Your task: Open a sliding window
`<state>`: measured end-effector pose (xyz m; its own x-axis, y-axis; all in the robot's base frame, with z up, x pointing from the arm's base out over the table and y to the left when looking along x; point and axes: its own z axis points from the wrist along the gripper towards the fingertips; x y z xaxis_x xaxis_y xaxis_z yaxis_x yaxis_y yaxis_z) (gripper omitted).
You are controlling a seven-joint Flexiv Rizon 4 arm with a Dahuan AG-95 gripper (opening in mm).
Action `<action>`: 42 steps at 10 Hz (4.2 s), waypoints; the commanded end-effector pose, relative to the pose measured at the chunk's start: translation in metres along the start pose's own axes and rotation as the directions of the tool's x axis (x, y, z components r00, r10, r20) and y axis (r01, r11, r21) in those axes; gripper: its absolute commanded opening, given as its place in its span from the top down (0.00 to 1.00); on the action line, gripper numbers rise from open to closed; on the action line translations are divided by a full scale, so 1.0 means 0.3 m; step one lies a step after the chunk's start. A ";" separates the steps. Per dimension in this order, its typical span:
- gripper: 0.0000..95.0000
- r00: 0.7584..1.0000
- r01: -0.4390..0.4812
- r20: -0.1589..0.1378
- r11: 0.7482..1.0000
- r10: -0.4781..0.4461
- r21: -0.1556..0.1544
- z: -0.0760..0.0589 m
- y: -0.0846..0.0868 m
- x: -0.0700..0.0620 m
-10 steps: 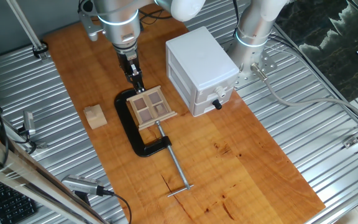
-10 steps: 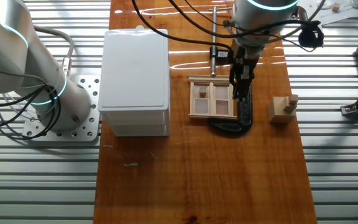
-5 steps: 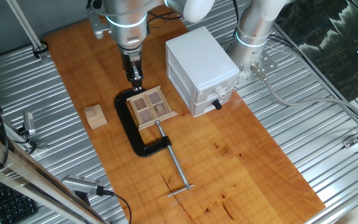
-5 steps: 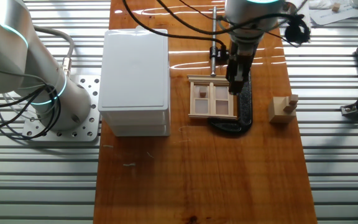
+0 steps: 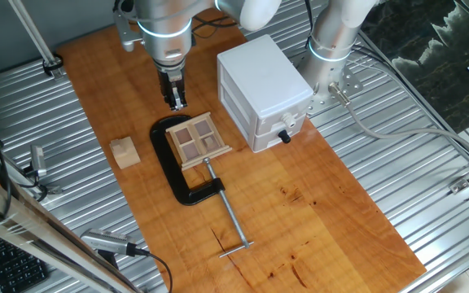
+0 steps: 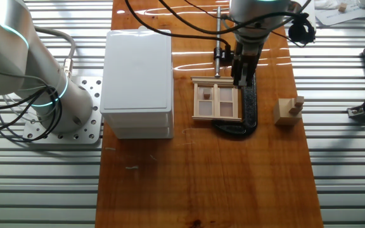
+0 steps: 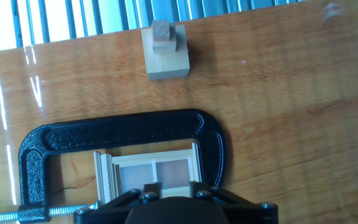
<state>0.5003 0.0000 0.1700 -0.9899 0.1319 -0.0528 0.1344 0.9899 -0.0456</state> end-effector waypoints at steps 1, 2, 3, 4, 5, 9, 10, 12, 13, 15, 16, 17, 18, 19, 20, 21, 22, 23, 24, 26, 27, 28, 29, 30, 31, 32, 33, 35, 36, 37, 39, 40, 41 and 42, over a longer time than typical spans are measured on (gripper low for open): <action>1.00 1.000 -0.004 -0.006 1.000 0.004 0.001 0.001 0.000 0.001; 1.00 1.000 -0.004 -0.009 1.000 0.004 0.001 0.001 0.000 0.001; 1.00 1.000 -0.002 -0.011 1.000 0.002 0.003 0.001 0.000 0.001; 1.00 1.000 0.004 -0.013 1.000 -0.003 0.003 0.001 0.000 0.001; 1.00 1.000 0.009 -0.009 1.000 -0.009 0.000 0.000 0.000 0.001; 1.00 0.999 -0.035 -0.017 0.999 0.035 -0.001 0.001 0.000 0.001; 1.00 0.999 -0.036 -0.019 0.999 0.036 -0.001 0.002 0.000 0.001; 1.00 0.999 -0.023 -0.024 1.000 0.023 -0.004 0.038 -0.005 0.006; 1.00 1.000 -0.004 -0.023 1.000 0.003 -0.006 0.086 -0.008 0.014; 1.00 1.000 0.005 -0.022 1.000 -0.005 -0.005 0.129 -0.008 0.019; 1.00 1.000 0.007 -0.017 1.000 -0.007 -0.005 0.151 -0.007 0.020; 1.00 1.000 0.006 -0.013 1.000 -0.006 -0.006 0.159 -0.006 0.021; 1.00 1.000 0.009 -0.009 1.000 -0.010 -0.008 0.166 -0.006 0.021; 1.00 1.000 0.012 -0.004 1.000 -0.012 -0.008 0.178 -0.005 0.022; 1.00 1.000 0.014 -0.001 1.000 -0.014 -0.008 0.195 -0.003 0.024; 1.00 1.000 0.012 0.000 1.000 -0.012 -0.008 0.217 -0.001 0.027; 1.00 1.000 0.011 0.009 1.000 -0.010 -0.008 0.248 0.003 0.033; 1.00 1.000 0.006 0.012 1.000 -0.006 -0.008 0.273 0.007 0.037; 1.00 1.000 0.005 0.011 1.000 -0.005 -0.008 0.283 0.009 0.036; 1.00 1.000 0.010 0.013 1.000 -0.010 -0.011 0.293 0.009 0.031; 1.00 1.000 0.011 0.015 1.000 -0.011 -0.013 0.294 0.009 0.031; 1.00 1.000 0.011 0.015 1.000 -0.011 -0.014 0.296 0.009 0.031; 1.00 1.000 0.013 0.014 1.000 -0.013 -0.014 0.297 0.009 0.031; 1.00 1.000 0.018 0.012 1.000 -0.018 -0.014 0.297 0.008 0.031; 1.00 1.000 0.026 0.009 1.000 -0.026 -0.012 0.297 0.008 0.031; 1.00 1.000 0.030 0.007 0.999 -0.030 -0.010 0.297 0.008 0.031; 1.00 0.999 0.033 -0.001 0.999 -0.033 -0.008 0.297 0.008 0.031; 1.00 0.999 0.038 0.000 0.999 -0.038 -0.007 0.298 0.009 0.032; 1.00 0.999 0.041 0.001 0.999 -0.041 -0.010 0.298 0.009 0.032; 1.00 0.999 0.041 0.000 0.999 -0.041 -0.012 0.298 0.009 0.032; 1.00 0.999 0.037 0.006 0.999 -0.037 -0.014 0.298 0.009 0.032; 1.00 0.999 0.036 0.008 0.999 -0.036 -0.017 0.298 0.009 0.032; 1.00 0.999 0.052 0.013 0.998 -0.051 -0.027 0.298 0.009 0.032; 1.00 0.995 0.096 0.016 0.994 -0.095 -0.045 0.298 0.009 0.032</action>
<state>0.4953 -0.0011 0.0799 -0.9957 0.0649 -0.0662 0.0658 0.9978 -0.0117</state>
